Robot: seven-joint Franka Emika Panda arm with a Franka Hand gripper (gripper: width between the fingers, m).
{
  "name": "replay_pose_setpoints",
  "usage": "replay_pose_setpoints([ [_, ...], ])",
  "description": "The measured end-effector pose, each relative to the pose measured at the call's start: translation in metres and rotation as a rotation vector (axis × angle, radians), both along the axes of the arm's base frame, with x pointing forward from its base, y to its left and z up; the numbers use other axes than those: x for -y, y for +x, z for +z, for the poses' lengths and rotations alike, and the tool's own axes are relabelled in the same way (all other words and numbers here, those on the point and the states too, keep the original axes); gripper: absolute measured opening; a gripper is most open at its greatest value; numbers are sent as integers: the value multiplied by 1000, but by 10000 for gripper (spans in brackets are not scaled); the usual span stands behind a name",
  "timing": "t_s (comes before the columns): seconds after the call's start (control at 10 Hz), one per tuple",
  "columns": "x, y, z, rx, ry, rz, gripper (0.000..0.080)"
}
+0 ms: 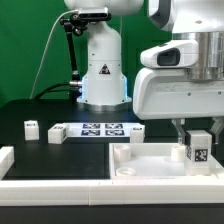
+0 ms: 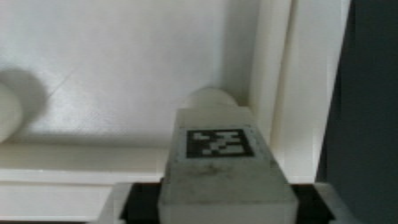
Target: Assemble one leg
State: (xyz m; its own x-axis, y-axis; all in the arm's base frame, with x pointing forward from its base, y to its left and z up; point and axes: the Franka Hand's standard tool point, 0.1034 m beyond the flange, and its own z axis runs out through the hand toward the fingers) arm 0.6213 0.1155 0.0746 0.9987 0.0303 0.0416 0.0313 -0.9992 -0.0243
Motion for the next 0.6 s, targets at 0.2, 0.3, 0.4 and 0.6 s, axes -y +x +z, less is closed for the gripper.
replay_pose_setpoints([
  [0.2, 0, 0, 0, -1, 30, -199, 289],
  [0.3, -1, 0, 0, -1, 43, -299, 289],
  [0.4, 0, 0, 0, 0, 55, -398, 289],
  [0.6, 8, -2, -1, 5, 58, -550, 292],
])
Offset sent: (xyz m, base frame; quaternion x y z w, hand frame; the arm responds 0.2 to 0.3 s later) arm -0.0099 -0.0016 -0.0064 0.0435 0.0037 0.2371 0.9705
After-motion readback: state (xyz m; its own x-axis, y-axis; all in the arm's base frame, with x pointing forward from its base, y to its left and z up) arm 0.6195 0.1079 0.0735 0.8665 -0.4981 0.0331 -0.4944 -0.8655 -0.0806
